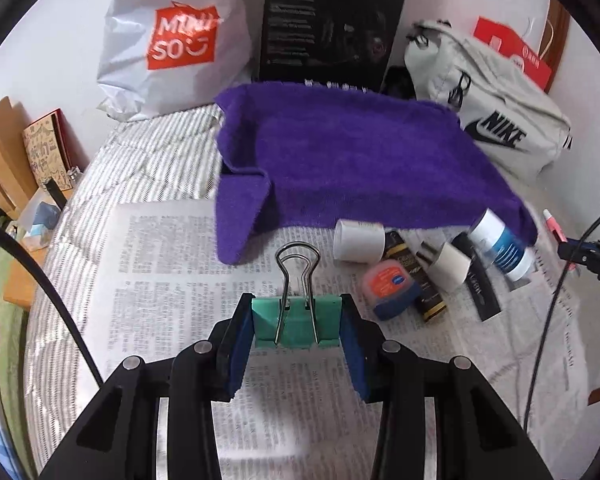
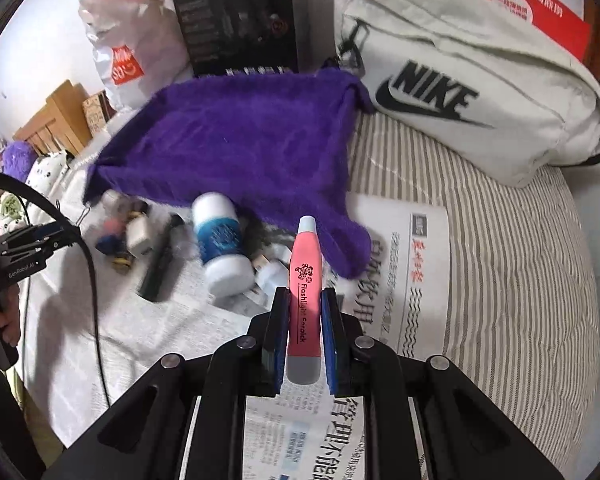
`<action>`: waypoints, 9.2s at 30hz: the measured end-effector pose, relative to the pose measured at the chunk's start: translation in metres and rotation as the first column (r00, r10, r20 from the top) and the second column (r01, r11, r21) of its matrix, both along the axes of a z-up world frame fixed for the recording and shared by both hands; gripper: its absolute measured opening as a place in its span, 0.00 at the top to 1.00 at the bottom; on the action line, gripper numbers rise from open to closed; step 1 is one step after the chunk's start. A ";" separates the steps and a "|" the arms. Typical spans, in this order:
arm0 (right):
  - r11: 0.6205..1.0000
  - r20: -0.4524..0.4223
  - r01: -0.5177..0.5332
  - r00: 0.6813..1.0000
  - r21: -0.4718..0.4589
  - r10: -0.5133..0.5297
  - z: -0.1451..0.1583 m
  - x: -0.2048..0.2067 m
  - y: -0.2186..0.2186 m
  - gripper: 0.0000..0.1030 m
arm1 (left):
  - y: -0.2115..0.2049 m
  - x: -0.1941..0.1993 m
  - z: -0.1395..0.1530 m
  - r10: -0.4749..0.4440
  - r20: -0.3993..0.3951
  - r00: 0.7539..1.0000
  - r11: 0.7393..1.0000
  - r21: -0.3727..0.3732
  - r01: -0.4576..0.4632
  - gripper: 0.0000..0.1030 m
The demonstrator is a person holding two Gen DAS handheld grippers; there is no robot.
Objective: Organize rigid objects
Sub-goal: 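Carry the pink highlighter onto the purple towel and open the right tool, then lower the green binder clip onto the purple towel and open the left tool, then grasp the white tape roll with the left tool while the right tool grasps the small white bottle, then carry the small white bottle onto the towel beside the highlighter and release it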
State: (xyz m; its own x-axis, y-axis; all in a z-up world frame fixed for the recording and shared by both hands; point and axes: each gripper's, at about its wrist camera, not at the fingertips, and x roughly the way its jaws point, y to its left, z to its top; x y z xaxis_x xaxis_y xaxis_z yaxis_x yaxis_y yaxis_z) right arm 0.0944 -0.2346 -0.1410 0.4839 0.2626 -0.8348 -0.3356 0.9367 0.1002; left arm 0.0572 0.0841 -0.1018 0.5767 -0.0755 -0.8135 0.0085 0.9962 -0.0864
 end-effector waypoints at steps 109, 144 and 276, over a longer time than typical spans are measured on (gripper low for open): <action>0.994 0.033 0.106 0.994 0.036 -0.107 0.031 0.049 0.006 0.44 | -0.022 0.223 -0.030 -0.081 -0.151 0.985 0.995 0.041 0.088 0.47; 0.996 -0.015 0.088 0.996 0.008 -0.088 0.003 -0.024 0.007 0.40 | -0.035 0.096 -0.049 -0.104 -0.129 0.986 0.991 0.064 0.113 0.71; 0.997 -0.002 -0.051 0.999 -0.064 0.050 -0.033 0.121 0.071 0.51 | 0.030 0.162 -0.011 -0.079 -0.027 0.996 0.995 -0.062 0.077 0.71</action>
State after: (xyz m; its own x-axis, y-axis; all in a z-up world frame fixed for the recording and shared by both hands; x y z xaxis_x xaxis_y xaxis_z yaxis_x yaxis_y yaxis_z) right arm 0.2155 -0.1639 -0.1743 0.4707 0.2324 -0.8512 -0.3826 0.9230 0.0404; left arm 0.2192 0.1139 -0.1124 0.5426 -0.1691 -0.8228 0.0825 0.9855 -0.1481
